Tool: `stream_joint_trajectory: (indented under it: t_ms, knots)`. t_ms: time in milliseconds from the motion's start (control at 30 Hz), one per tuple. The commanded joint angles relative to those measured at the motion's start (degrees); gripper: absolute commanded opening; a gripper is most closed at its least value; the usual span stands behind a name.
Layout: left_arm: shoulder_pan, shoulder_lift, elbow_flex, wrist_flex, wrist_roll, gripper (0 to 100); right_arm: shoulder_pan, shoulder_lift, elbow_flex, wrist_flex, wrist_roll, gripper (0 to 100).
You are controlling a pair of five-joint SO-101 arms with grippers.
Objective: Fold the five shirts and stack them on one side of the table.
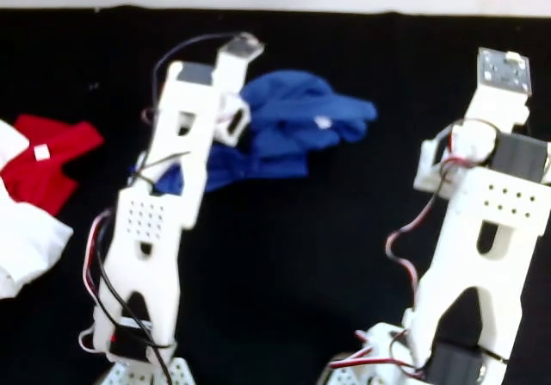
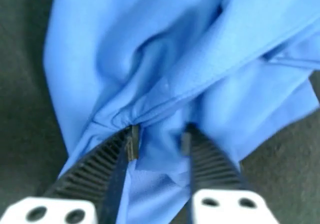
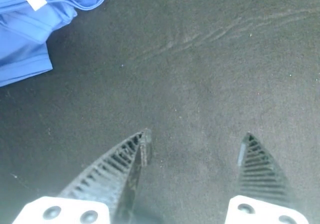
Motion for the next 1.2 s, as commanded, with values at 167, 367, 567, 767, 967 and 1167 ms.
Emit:
stream_joint_trajectory:
  t_ms: [167,367,567,767,967,1167]
  knots:
    - [-9.01,-1.98,-2.51,15.74,0.44,1,-2.68,-0.04,-2.24,-1.71,-0.44,27.4]
    - [-19.03,-14.11,3.91,16.53,0.0,1,-4.53,-0.04,-2.24,-1.71,-0.44,27.4]
    - [-24.66,-28.88,20.88,16.53,-8.53,1,-4.53,-0.31,-2.33,-1.71,-0.26,27.4]
    - [-23.87,-32.84,26.95,16.53,-11.34,5,-4.53,-0.13,-2.68,-1.71,-0.09,27.4]
    - [-18.15,-32.84,16.84,16.44,-9.49,22,-4.53,-0.13,-2.33,-1.71,-0.09,27.4]
    - [-4.26,-32.13,10.86,10.9,-5.98,22,-4.53,-0.13,-2.24,-1.71,-0.09,27.4]
